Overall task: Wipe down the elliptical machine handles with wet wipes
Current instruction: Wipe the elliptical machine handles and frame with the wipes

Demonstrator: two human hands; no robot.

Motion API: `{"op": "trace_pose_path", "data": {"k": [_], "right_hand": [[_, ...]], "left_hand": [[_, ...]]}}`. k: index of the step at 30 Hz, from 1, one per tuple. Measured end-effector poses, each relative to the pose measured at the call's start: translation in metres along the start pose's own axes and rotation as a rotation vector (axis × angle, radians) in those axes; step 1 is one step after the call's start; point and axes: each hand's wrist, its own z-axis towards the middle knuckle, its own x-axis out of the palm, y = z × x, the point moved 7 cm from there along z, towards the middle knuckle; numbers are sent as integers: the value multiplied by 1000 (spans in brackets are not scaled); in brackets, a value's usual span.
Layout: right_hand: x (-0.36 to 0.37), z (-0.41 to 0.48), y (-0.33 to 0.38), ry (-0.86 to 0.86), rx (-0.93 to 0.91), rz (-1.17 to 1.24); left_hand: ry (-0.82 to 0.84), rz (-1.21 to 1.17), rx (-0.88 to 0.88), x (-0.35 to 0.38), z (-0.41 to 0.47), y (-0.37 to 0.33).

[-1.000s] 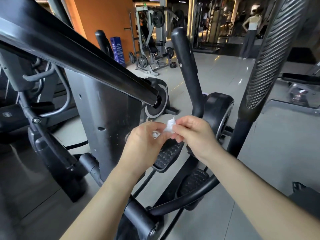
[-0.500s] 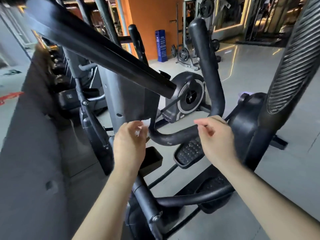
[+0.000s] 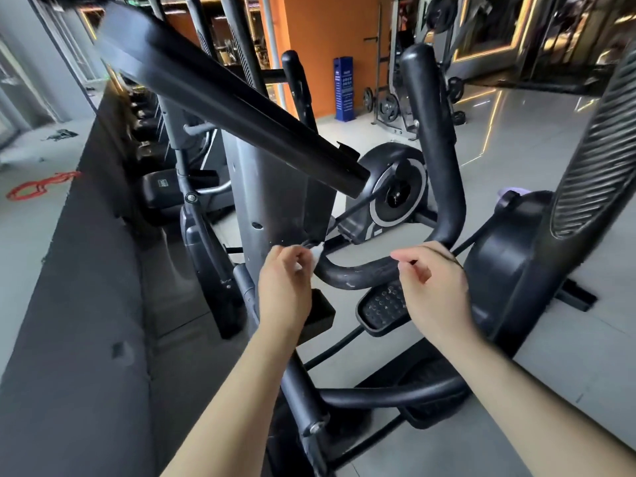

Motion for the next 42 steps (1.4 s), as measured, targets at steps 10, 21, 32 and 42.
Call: {"op": "trace_pose_path", "data": {"k": [10,21,32,42], "right_hand": [[5,-2,2,-50,91,-96],[6,-2,0,-49,61,-103],[0,3,-10,74,-46,-30],[1,0,-11,94,-72,-17]], "left_hand": [[162,-17,101,15,12,3],[41,-238,67,5,-15,4],[-127,-599,-345,38,-64,7],[-58,-335,-34,57,-97,-50]]}}
